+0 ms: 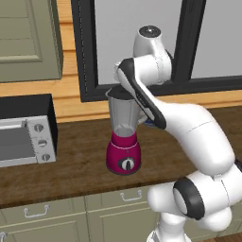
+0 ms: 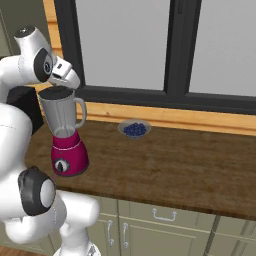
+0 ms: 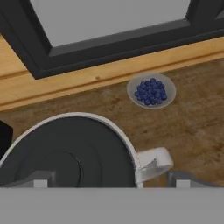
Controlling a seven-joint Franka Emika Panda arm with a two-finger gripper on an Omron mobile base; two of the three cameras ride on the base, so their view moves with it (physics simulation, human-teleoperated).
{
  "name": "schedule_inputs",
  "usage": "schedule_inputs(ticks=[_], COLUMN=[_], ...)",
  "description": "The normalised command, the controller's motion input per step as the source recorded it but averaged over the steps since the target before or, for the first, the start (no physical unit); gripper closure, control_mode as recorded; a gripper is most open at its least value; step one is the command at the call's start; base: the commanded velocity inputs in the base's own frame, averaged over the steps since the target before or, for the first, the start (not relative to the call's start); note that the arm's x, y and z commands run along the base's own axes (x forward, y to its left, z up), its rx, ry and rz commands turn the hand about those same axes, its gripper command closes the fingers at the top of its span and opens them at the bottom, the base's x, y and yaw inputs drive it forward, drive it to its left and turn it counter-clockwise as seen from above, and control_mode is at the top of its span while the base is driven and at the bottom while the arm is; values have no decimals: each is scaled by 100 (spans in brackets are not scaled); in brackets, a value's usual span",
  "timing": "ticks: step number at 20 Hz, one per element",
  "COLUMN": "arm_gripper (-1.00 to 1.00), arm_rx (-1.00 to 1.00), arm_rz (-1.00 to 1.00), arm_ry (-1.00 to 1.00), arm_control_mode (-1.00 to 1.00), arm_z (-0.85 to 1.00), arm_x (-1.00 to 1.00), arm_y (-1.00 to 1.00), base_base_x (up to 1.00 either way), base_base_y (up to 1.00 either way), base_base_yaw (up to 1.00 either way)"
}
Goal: Close the lid blender by securely placing the lid on top.
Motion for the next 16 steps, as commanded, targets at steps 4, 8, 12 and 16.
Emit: schedule_inputs(ticks=[4, 8, 12, 16], arm_gripper=[-100, -100, -100, -100], arm_rx=[14, 18, 6, 0], arm_rz=[0, 0, 0, 0], arm_ry=[-18, -14, -6, 0], arm_control_mode=[-100, -100, -100, -100], arm_z=[6, 0, -3, 0], arm_x=[-48, -57, -31, -4], arm_y=[-93, -100, -81, -38], base_base_x=[0, 0, 0, 0], base_base_y=[0, 0, 0, 0], base_base_yaw=[0, 0, 0, 0])
